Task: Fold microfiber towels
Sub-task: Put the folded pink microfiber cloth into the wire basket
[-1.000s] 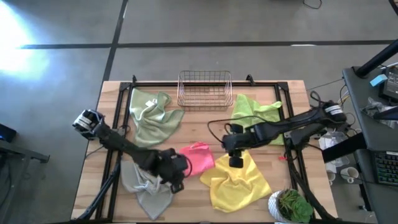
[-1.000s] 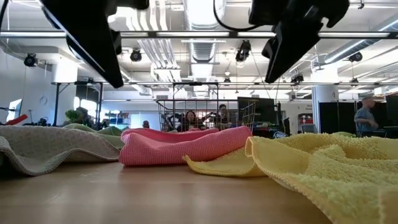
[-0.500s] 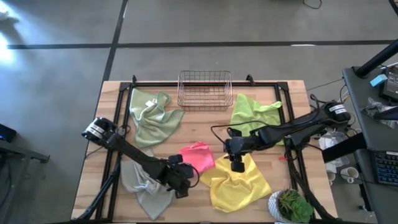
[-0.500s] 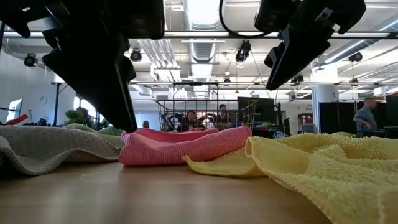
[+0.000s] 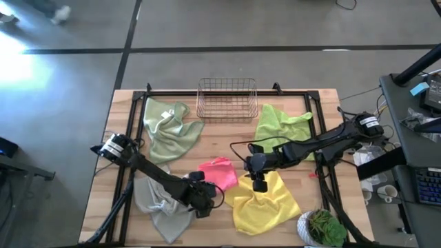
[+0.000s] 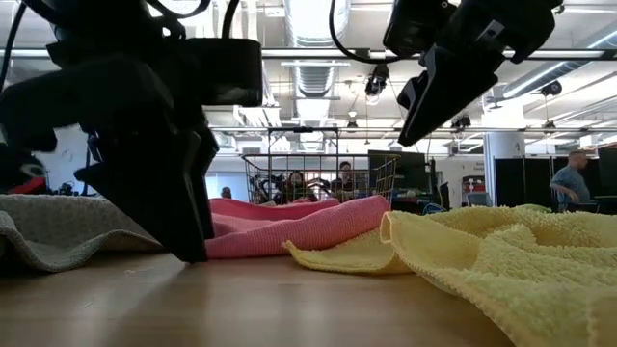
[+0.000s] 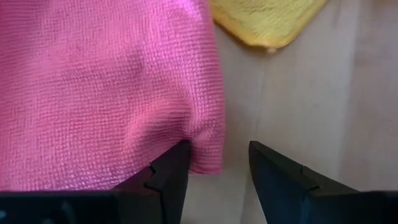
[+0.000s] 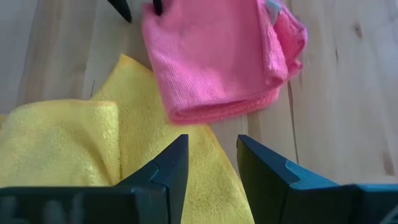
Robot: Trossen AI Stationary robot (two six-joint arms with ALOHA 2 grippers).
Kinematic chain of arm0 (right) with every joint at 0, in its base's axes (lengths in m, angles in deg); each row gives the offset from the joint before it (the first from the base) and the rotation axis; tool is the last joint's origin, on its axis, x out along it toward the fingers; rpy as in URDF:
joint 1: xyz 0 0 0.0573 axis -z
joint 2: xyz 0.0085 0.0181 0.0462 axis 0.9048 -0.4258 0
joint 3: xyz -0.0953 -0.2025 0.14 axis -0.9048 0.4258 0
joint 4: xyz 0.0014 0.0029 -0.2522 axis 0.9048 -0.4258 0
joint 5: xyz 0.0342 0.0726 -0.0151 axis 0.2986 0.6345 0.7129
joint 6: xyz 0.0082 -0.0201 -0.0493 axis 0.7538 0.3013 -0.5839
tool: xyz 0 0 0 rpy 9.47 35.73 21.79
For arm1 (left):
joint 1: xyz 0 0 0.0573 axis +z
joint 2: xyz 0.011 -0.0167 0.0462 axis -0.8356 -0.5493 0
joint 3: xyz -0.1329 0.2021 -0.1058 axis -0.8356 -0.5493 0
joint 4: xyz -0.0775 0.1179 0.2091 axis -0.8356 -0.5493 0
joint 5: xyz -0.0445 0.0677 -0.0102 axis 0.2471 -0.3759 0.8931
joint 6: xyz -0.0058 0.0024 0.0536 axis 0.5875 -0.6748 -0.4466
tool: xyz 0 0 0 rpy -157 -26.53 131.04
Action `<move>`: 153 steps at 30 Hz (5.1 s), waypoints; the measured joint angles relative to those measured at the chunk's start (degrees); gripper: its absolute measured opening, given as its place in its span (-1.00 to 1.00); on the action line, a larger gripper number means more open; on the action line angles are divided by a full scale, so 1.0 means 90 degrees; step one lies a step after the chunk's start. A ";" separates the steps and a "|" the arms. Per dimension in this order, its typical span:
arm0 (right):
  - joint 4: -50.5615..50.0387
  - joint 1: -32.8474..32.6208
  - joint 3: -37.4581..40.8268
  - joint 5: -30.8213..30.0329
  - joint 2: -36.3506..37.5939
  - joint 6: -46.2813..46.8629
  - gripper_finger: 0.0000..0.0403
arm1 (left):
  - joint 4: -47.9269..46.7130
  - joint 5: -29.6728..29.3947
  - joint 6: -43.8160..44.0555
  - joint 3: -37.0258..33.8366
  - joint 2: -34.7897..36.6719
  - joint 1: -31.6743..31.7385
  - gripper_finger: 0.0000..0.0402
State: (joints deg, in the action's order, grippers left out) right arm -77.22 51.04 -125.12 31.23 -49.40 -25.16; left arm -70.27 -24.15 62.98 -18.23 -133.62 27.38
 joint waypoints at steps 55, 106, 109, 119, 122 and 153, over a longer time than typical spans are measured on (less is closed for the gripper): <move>0.1554 0.0002 -0.0005 0.0099 -0.1806 -0.2509 -0.40 | 0.0145 0.0771 0.1262 0.0017 0.0543 0.1021 -1.00; -0.0005 0.0107 -0.0370 -0.1200 0.0824 -0.0869 -0.96 | 0.0110 0.0137 -0.0629 0.0436 0.2231 0.2018 -1.00; -0.0439 0.0250 -0.0843 -0.1385 0.0790 -0.1117 -0.96 | 0.0135 0.0049 -0.0909 0.0478 0.2387 0.2207 -1.00; -0.1466 0.1127 -0.2238 -0.1435 0.0380 -0.1603 -0.96 | 0.0130 -0.0354 -0.2225 0.0787 0.2779 0.2870 -1.00; -0.1505 0.1449 -0.2426 -0.1456 0.0346 -0.1732 -0.96 | 0.0148 -0.0359 -0.2756 0.0947 0.2799 0.3130 -1.00; -0.1456 0.4429 -0.4827 -0.1015 -0.2426 -0.2412 -0.96 | 0.1003 0.0295 -0.5499 0.0908 0.1990 0.6300 -1.00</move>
State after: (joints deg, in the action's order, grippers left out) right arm -90.32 90.90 -168.57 22.10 -71.24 -46.87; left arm -61.24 -21.49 13.50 -10.05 -115.71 84.08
